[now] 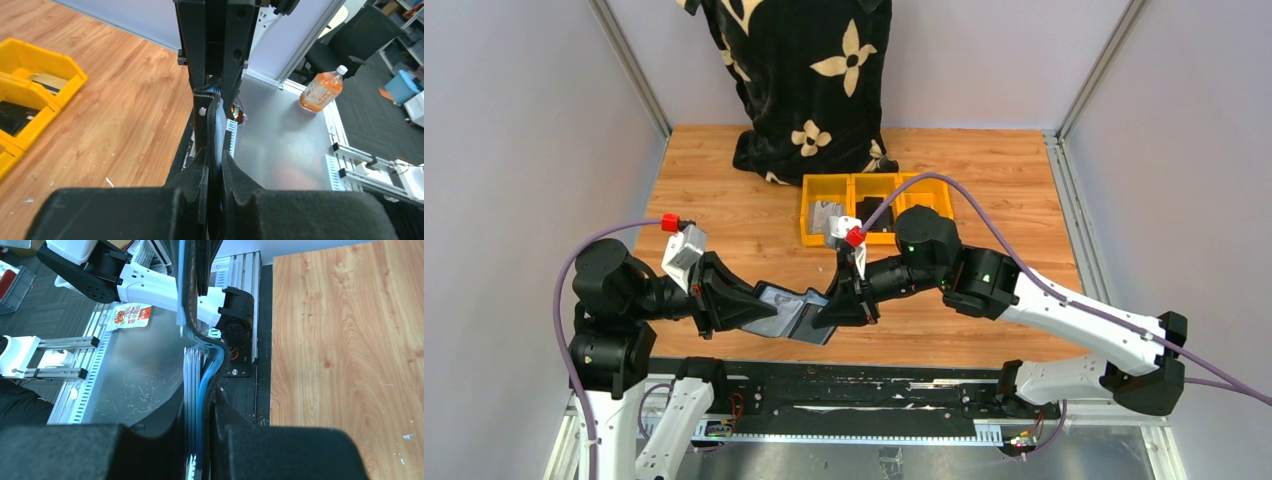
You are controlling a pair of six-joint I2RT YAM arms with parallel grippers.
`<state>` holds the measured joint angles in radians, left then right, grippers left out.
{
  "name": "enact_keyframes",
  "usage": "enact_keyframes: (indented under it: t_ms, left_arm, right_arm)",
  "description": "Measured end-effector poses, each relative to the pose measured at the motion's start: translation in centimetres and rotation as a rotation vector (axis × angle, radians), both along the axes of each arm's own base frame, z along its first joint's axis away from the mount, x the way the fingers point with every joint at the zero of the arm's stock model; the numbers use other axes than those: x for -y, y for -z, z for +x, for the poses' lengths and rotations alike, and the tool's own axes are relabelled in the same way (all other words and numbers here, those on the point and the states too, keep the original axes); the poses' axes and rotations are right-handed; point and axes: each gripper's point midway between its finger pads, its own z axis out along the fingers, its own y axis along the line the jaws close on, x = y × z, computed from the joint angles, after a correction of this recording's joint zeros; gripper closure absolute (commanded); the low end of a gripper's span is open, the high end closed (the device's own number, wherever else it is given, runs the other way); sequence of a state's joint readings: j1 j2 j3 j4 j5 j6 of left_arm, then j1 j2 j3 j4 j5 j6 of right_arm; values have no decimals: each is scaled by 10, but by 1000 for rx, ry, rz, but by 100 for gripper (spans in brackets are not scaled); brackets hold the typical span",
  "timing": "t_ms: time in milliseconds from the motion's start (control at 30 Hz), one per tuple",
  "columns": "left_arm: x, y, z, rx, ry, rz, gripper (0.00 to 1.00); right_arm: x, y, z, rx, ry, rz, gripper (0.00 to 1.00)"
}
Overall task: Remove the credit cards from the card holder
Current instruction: Remove the credit card from the card holder.
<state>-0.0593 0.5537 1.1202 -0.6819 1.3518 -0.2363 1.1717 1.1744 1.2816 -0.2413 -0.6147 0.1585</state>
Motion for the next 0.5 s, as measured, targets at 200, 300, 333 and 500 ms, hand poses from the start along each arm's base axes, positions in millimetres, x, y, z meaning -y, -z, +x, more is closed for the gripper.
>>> enact_keyframes:
  t_ms: [200, 300, 333, 500]
  left_arm:
    - [1, 6, -4, -61, 37, -9, 94]
    - [1, 6, -6, -74, 54, -12, 100]
    - [1, 6, -7, -72, 56, -13, 100]
    - [1, 5, -6, -61, 56, -14, 100]
  right_arm:
    - [-9, 8, 1, -20, -28, -22, 100]
    - [-9, 8, 3, -26, -30, -23, 100]
    - [-8, 8, 3, -29, -33, -21, 100]
    - [-8, 5, 8, -44, -31, -3, 68]
